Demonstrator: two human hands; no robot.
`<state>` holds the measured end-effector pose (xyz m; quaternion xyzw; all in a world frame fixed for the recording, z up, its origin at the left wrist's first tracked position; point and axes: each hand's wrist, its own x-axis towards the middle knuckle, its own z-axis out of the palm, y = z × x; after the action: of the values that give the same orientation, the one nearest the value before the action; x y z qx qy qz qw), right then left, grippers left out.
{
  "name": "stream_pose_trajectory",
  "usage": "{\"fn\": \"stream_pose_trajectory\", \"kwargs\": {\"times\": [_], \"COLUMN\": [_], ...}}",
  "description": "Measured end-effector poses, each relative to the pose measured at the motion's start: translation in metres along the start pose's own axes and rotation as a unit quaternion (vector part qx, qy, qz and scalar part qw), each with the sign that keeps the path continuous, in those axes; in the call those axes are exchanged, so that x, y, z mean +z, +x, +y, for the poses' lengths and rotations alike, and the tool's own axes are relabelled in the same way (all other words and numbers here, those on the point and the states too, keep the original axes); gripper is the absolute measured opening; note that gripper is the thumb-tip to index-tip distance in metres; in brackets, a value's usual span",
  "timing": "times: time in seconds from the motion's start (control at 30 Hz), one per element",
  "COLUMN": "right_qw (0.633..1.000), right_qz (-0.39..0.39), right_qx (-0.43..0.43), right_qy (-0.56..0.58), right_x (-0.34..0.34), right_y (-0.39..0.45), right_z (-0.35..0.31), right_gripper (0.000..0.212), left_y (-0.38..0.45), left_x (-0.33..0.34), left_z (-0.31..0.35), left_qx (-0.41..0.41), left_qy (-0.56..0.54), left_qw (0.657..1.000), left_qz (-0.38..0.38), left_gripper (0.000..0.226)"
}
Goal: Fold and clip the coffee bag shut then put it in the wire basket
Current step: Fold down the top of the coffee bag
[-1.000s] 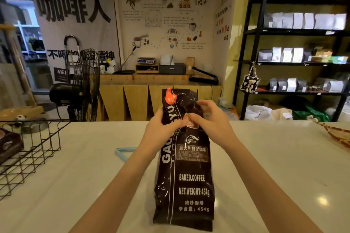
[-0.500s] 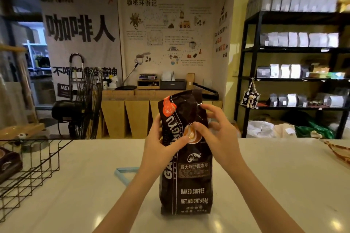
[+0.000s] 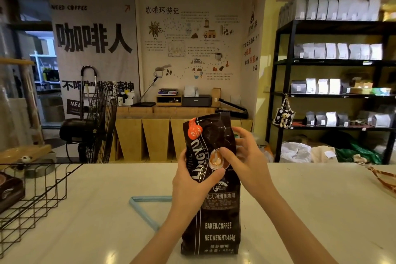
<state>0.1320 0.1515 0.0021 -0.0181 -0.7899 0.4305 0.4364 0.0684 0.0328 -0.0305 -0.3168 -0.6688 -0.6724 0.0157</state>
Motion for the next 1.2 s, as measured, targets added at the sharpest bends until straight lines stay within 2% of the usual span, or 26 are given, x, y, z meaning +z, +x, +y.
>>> {"fn": "stream_pose_trajectory", "kwargs": {"times": [0.07, 0.1, 0.17, 0.23, 0.3, 0.37, 0.4, 0.47, 0.57, 0.63, 0.7, 0.87, 1.03, 1.1, 1.2], "right_qw": [0.993, 0.976, 0.920, 0.877, 0.840, 0.807, 0.805, 0.826, 0.854, 0.841, 0.835, 0.874, 0.887, 0.877, 0.839], "right_qz": [0.032, 0.056, 0.080, 0.038, -0.035, -0.114, -0.157, -0.237, -0.304, -0.340, -0.354, -0.303, -0.265, -0.233, -0.167], "right_qx": [-0.033, -0.082, -0.201, -0.281, -0.325, -0.328, -0.306, -0.232, -0.147, -0.124, -0.118, -0.131, -0.132, -0.153, -0.191], "right_qy": [-0.109, -0.193, -0.326, -0.388, -0.434, -0.477, -0.484, -0.455, -0.396, -0.402, -0.404, -0.357, -0.356, -0.391, -0.481], "right_x": [-0.002, -0.002, 0.005, 0.019, 0.029, 0.033, 0.032, 0.032, 0.030, 0.029, 0.029, 0.025, 0.021, 0.023, 0.028], "right_y": [0.001, 0.002, 0.003, 0.008, 0.020, 0.038, 0.047, 0.064, 0.080, 0.086, 0.091, 0.091, 0.091, 0.089, 0.083], "right_z": [-0.006, -0.011, -0.024, -0.037, -0.045, -0.056, -0.064, -0.077, -0.092, -0.097, -0.096, -0.083, -0.078, -0.075, -0.071], "right_gripper": [0.067, 0.074, 0.082, 0.089, 0.091, 0.077, 0.067, 0.060, 0.077, 0.072, 0.055, 0.036, 0.034, 0.041, 0.053], "left_y": [0.000, 0.000, 0.000, 0.001, 0.003, 0.006, 0.008, 0.009, 0.010, 0.010, 0.010, 0.009, 0.005, 0.003, 0.000], "left_x": [0.001, 0.001, 0.002, 0.003, 0.002, 0.000, -0.002, -0.005, -0.007, -0.007, -0.007, -0.005, -0.005, -0.006, -0.005], "left_z": [-0.001, 0.000, 0.001, 0.001, -0.001, -0.003, -0.003, -0.001, 0.002, 0.002, 0.002, 0.002, 0.004, 0.006, 0.012], "left_qx": [-0.003, -0.005, -0.008, -0.007, -0.012, -0.021, -0.025, -0.038, -0.043, -0.047, -0.049, -0.044, -0.031, -0.037, -0.053], "left_qy": [0.004, 0.007, 0.012, 0.027, 0.050, 0.039, 0.030, 0.023, 0.017, 0.010, -0.004, -0.022, -0.042, -0.067, -0.110], "left_qw": [1.000, 1.000, 1.000, 1.000, 0.999, 0.999, 0.999, 0.999, 0.998, 0.998, 0.998, 0.999, 0.999, 0.997, 0.992], "left_qz": [0.004, 0.004, 0.003, 0.005, 0.005, 0.001, -0.005, -0.020, -0.033, -0.035, -0.032, -0.016, -0.013, -0.010, -0.008], "left_gripper": [0.092, 0.094, 0.094, 0.087, 0.084, 0.080, 0.080, 0.085, 0.093, 0.091, 0.082, 0.071, 0.052, 0.047, 0.036]}}
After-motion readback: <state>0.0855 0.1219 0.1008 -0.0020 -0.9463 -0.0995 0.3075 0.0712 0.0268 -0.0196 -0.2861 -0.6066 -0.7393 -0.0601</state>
